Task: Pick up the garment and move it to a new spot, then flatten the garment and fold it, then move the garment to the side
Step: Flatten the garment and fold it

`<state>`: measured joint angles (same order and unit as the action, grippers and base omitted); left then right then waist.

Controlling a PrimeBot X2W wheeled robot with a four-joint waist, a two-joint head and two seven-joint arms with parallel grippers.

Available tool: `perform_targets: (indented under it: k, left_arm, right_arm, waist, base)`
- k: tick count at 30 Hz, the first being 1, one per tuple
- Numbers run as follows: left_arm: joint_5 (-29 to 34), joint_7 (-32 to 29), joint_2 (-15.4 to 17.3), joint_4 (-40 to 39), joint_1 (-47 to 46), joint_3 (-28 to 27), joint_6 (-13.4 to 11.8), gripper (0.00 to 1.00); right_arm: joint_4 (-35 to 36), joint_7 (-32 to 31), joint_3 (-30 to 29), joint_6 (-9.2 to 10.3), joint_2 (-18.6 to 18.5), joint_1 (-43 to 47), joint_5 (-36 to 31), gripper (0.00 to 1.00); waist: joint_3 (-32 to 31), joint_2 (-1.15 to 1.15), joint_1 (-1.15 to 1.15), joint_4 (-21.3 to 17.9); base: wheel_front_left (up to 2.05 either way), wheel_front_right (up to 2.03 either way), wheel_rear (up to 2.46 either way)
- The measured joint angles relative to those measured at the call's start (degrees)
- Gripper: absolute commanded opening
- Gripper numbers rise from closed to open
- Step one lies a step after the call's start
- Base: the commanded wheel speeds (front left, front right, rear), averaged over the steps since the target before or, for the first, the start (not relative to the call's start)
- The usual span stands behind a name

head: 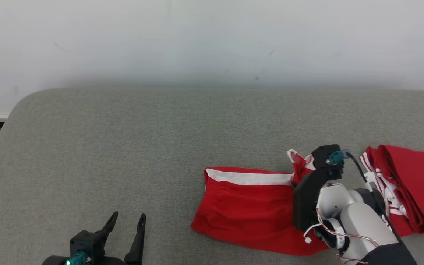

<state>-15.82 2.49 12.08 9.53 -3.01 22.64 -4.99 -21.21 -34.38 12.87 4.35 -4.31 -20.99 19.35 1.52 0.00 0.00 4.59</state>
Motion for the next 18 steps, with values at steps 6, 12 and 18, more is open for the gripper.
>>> perform_targets:
  k: [6, 12, 18]
  left_arm:
    - [0.1, -0.5, -0.4, 0.1, -0.1, 0.3, 0.0, 1.00]
    - [0.1, -0.5, -0.4, 0.3, -0.9, 0.2, 0.0, 1.00]
    - [0.1, -0.5, -0.3, 0.4, -1.0, 0.1, 0.0, 1.00]
  right_arm:
    - [0.4, -2.4, 4.3, -0.32, 0.8, -2.0, -0.2, 0.00]
    - [-0.2, -3.5, 7.4, -0.25, 0.8, -4.9, -0.2, 0.00]
    - [-1.3, -4.5, 12.2, -0.03, 0.7, -8.3, -0.1, 0.00]
  waist:
    - [0.3, 0.00, 0.00, 1.5]
    - [0.8, 0.00, 0.00, 3.0]
    - [1.3, 0.00, 0.00, 3.7]
  base:
    - [0.00, 0.00, 0.00]
    - [0.00, 0.00, 0.00]
    - [0.00, 0.00, 0.00]
